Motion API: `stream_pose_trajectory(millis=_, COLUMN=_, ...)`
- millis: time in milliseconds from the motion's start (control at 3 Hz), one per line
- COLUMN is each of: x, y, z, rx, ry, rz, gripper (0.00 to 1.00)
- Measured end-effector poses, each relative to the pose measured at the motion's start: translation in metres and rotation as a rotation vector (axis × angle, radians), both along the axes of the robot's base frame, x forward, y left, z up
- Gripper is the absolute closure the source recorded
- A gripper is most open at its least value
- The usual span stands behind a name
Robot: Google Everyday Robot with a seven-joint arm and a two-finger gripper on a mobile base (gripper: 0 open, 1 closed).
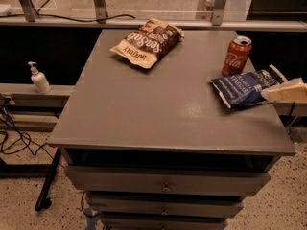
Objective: Move blue chip bag near coke can
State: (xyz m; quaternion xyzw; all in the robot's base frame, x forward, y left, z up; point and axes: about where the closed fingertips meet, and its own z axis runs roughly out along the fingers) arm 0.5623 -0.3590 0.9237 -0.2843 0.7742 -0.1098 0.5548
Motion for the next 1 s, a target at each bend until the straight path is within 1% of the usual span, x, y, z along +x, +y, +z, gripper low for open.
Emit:
stream_pose_trajectory(millis=333, x=0.012, y=-0.009, z=0.029, rx=-0.008, ry=-0.054, rz=0.061, gripper=0.00)
stream_pose_trajectory(millis=667, x=0.016, y=-0.008, z=0.044, rx=-0.060, ry=-0.090, rz=0.090, gripper=0.00)
stream_pose_trajectory(millis=1000, x=0.010, y=-0.010, z=0.024, rx=-0.071, ry=-0.029, rz=0.123, gripper=0.00)
